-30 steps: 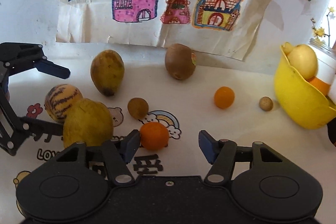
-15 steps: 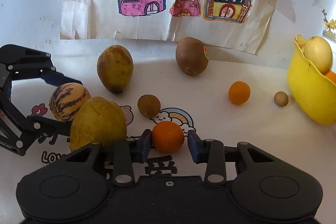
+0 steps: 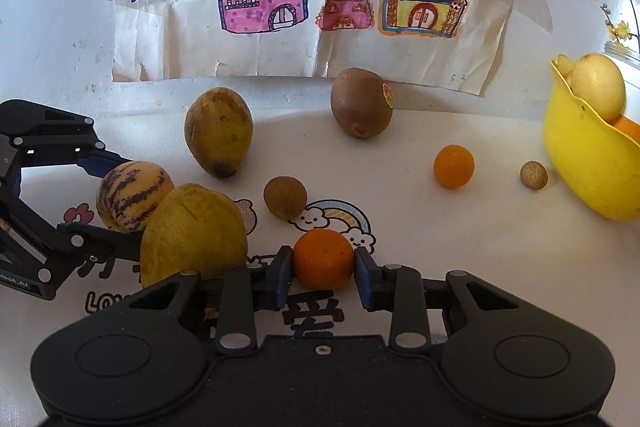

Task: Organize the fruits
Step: 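Grasp the small orange with the right tool while the left tool grasps a striped pepino, then carry the orange and pepino onto the metal tray and open both tools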

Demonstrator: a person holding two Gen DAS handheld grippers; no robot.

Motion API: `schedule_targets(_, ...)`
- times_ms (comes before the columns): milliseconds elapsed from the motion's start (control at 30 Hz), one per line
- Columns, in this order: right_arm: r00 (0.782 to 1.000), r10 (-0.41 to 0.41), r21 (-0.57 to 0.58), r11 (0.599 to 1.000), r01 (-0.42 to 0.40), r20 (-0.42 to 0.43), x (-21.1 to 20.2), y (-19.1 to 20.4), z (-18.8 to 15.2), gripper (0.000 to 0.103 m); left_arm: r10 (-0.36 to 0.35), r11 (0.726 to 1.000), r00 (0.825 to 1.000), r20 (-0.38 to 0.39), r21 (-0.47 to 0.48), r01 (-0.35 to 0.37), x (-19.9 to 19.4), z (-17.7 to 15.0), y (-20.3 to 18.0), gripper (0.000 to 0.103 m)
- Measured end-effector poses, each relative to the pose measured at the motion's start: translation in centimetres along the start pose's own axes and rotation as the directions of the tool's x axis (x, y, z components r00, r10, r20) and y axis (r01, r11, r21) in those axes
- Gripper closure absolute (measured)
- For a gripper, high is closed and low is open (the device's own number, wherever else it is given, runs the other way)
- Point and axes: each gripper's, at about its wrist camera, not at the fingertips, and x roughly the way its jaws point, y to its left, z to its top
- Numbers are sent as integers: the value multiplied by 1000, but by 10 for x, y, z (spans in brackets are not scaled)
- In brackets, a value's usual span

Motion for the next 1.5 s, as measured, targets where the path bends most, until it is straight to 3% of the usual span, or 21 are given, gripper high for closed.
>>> schedule_targets(633,995,30,40,999,-34,91,-49,13,-29,69,45,994,998,-32,-101,-48,-29,-15,-18,46)
schedule_targets(933,990,38,75,996,-49,138,-93,14,-61,69,12,990,1000,-14,-143,-14,-46,-16,-42,46)
schedule_targets(1500,981,-152,200,972,125,124,-162,-33,-143,69,-125,989,992,35,-78,127,-23,24,-124,46)
